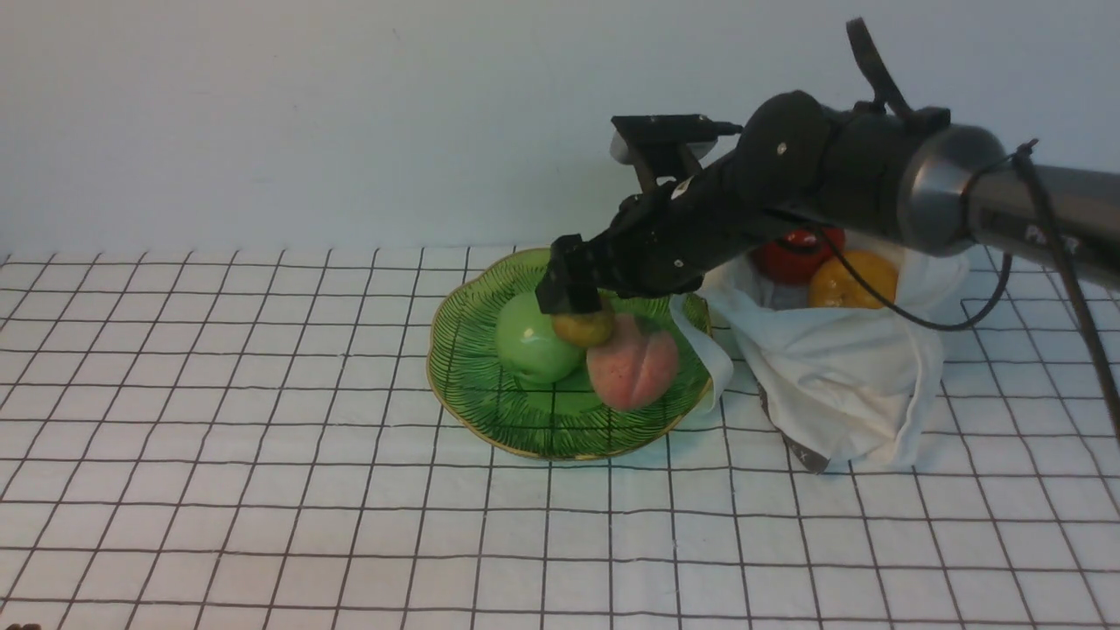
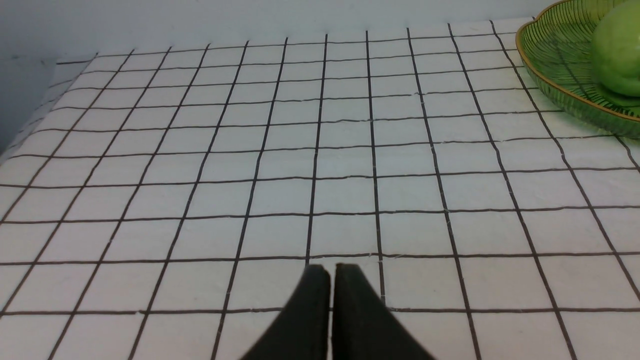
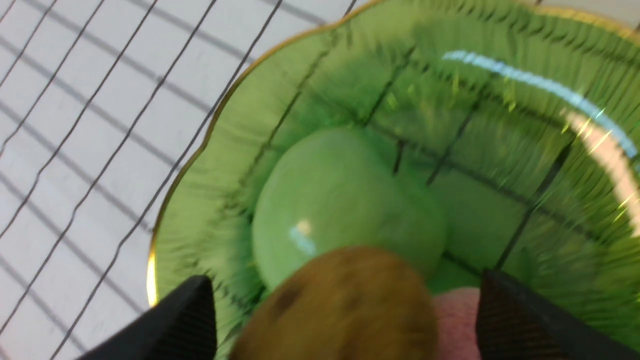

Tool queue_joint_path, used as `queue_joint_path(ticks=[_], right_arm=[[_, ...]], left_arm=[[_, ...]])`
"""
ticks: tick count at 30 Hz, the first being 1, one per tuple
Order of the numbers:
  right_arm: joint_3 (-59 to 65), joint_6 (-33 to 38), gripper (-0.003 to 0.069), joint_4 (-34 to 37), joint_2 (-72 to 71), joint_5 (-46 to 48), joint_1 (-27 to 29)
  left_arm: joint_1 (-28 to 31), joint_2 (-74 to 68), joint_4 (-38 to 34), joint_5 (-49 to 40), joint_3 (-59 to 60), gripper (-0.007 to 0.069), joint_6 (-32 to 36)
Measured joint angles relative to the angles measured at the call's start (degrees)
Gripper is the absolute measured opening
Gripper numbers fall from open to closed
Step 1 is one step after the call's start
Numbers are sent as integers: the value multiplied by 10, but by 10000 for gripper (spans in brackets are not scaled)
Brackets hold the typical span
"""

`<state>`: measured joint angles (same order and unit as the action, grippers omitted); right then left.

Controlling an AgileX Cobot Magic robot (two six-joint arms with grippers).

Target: Take the fruit out of the bag on the white checkered tablecloth and place them on the plate.

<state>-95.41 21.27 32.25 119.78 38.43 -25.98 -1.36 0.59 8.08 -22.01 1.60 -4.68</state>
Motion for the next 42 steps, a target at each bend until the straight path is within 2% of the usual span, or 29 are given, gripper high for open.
queue_joint_path(ticks=[1, 5, 8, 10, 13, 16, 17, 19, 20, 22, 23, 24, 26, 28, 30, 34, 42], right_arm=[[0, 0, 682, 0, 0, -7, 0], [0, 0, 691, -7, 0, -10, 0], [0, 0, 691, -41, -13, 7, 0], [0, 0, 682, -66, -27, 24, 0], [-19, 0, 631, -112, -62, 75, 0], [-63, -15, 550, -147, -99, 138, 0], [-104, -31, 476, -169, -124, 187, 0], [-123, -40, 439, -178, -137, 216, 0], [-168, -56, 350, -195, -158, 266, 0], [-206, -66, 267, -213, -180, 311, 0], [-228, -72, 204, -222, -192, 324, 0], [-231, -73, 193, -222, -194, 324, 0], [-248, -89, 86, -244, -231, 334, 0], [-252, -105, 22, -258, -263, 342, 0], [-252, -125, -5, -270, -299, 346, 0], [-232, -141, -13, -275, -370, 347, 0], [-51, -170, -14, -307, -571, 348, 0]], left_arm=[[0, 0, 0, 0, 0, -8, 0], [0, 0, 0, 0, 0, -8, 0], [0, 0, 0, 0, 0, -8, 0], [0, 0, 0, 0, 0, -8, 0], [0, 0, 0, 0, 0, -8, 0], [0, 0, 0, 0, 0, -8, 0], [0, 0, 0, 0, 0, -8, 0], [0, 0, 0, 0, 0, -8, 0], [0, 0, 0, 0, 0, -8, 0], [0, 0, 0, 0, 0, -8, 0], [0, 0, 0, 0, 0, -8, 0], [0, 0, 0, 0, 0, -8, 0], [0, 0, 0, 0, 0, -8, 0], [0, 0, 0, 0, 0, -8, 0], [0, 0, 0, 0, 0, -8, 0], [0, 0, 0, 0, 0, -8, 0], [0, 0, 0, 0, 0, -8, 0]])
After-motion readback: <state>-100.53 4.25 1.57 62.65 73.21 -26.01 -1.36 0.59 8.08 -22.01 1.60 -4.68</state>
